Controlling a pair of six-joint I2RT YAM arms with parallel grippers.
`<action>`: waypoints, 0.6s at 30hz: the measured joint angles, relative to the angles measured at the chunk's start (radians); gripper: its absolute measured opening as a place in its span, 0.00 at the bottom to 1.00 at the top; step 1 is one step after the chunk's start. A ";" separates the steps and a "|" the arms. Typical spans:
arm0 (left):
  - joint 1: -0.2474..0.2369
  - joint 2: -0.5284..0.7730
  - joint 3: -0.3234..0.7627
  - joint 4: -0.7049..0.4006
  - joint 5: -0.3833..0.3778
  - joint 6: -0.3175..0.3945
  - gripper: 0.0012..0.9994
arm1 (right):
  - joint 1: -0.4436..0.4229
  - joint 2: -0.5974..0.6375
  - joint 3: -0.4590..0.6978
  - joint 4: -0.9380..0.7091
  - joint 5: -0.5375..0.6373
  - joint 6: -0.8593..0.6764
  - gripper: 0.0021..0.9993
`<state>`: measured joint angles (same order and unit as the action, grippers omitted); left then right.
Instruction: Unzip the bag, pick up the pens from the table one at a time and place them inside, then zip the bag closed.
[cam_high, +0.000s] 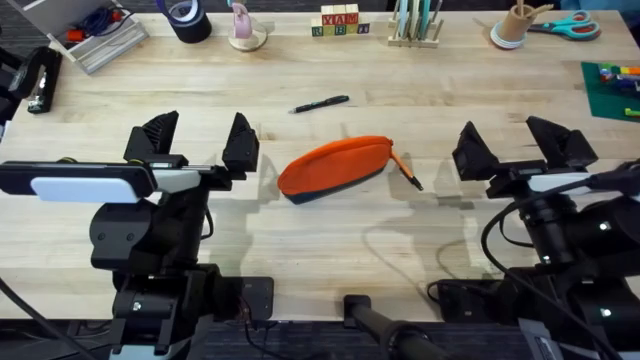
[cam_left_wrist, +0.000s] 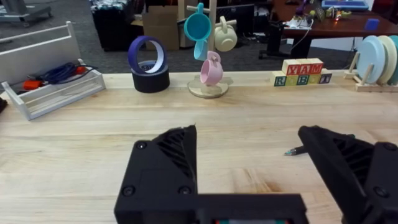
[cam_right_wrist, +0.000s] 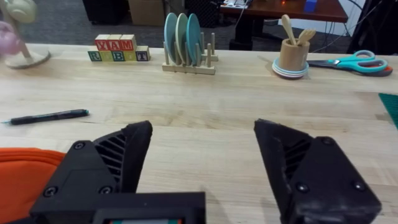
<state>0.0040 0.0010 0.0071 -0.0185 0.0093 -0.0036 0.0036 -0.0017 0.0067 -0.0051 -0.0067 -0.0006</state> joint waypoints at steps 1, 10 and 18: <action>0.000 0.000 0.000 0.000 0.000 0.000 0.99 | 0.000 0.000 0.000 0.000 0.000 0.000 1.00; 0.000 0.000 0.000 0.002 0.000 0.000 0.99 | 0.000 0.000 0.001 -0.006 0.000 0.004 1.00; 0.000 0.000 0.000 0.003 0.000 0.010 0.99 | 0.000 0.000 0.001 -0.009 0.001 0.004 1.00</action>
<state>0.0040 0.0010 0.0071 -0.0151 0.0090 0.0063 0.0036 -0.0017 0.0074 -0.0139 -0.0059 0.0036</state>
